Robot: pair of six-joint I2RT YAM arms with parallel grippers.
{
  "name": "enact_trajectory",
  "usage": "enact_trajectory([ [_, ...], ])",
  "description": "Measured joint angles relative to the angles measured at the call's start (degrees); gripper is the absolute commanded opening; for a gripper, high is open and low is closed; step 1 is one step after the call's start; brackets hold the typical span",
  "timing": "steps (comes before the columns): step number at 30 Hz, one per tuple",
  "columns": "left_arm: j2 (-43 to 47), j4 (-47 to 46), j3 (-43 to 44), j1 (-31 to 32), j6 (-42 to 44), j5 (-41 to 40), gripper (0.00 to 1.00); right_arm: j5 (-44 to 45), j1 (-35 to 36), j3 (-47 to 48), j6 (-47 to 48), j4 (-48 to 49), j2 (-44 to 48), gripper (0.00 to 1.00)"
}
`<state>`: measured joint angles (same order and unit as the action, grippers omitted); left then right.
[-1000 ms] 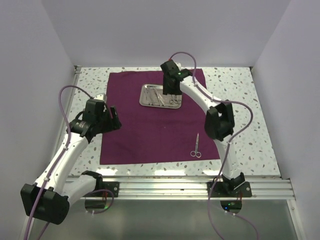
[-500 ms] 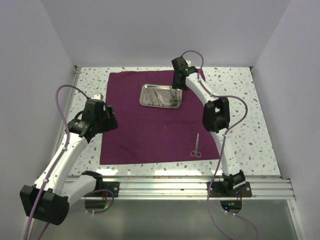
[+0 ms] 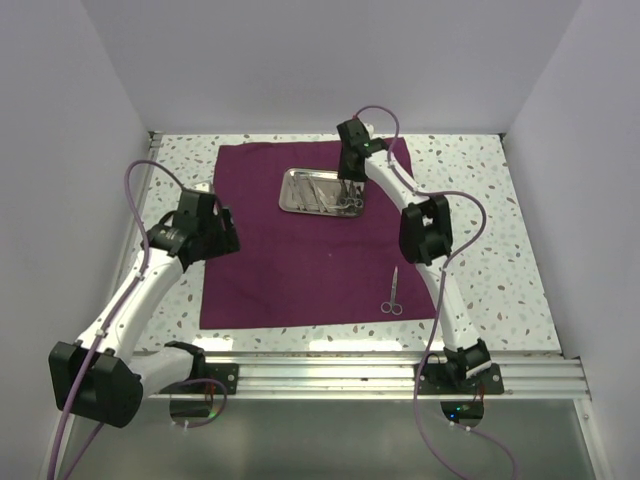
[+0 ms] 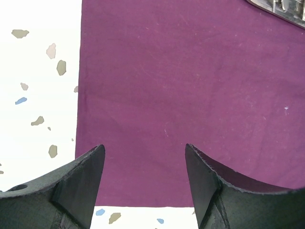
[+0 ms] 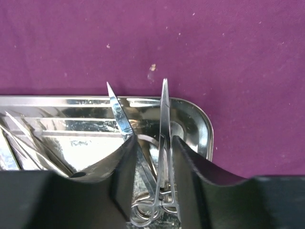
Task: Open and lay out the surgical kit
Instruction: Pick up the medical item from the container.
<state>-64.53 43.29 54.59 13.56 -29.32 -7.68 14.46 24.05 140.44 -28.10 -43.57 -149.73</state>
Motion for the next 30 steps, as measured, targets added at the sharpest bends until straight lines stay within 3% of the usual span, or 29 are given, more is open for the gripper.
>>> enact_trajectory([
  [10, -1.4, -0.5, 0.0, 0.0, 0.4, 0.0, 0.72, 2.6, 0.0, 0.9, -1.3, -0.7, -2.1, 0.24],
  [12, -1.8, -0.7, 0.0, 0.0, 0.4, 0.0, 0.72, 2.7, 0.0, 0.1, -1.6, -0.2, -1.8, 0.16],
  [13, -1.9, -0.9, 0.0, 0.0, 0.4, 0.0, 0.72, 2.8, 0.0, -0.2, -1.7, -0.1, -1.6, 0.07],
  [15, -2.2, -1.0, 0.0, 0.0, 0.4, 0.0, 0.72, 2.6, -0.1, -0.3, -2.0, -0.1, -1.5, 0.00],
  [25, -3.5, -2.1, 0.3, 0.0, 1.0, 0.0, 0.72, 0.9, -0.2, -2.7, -0.7, 2.0, 0.3, 0.00],
  [30, -5.6, -2.5, 3.3, 0.0, 2.1, -0.3, 0.72, -0.3, -0.1, -8.5, 0.3, 3.1, 6.5, 0.00],
])
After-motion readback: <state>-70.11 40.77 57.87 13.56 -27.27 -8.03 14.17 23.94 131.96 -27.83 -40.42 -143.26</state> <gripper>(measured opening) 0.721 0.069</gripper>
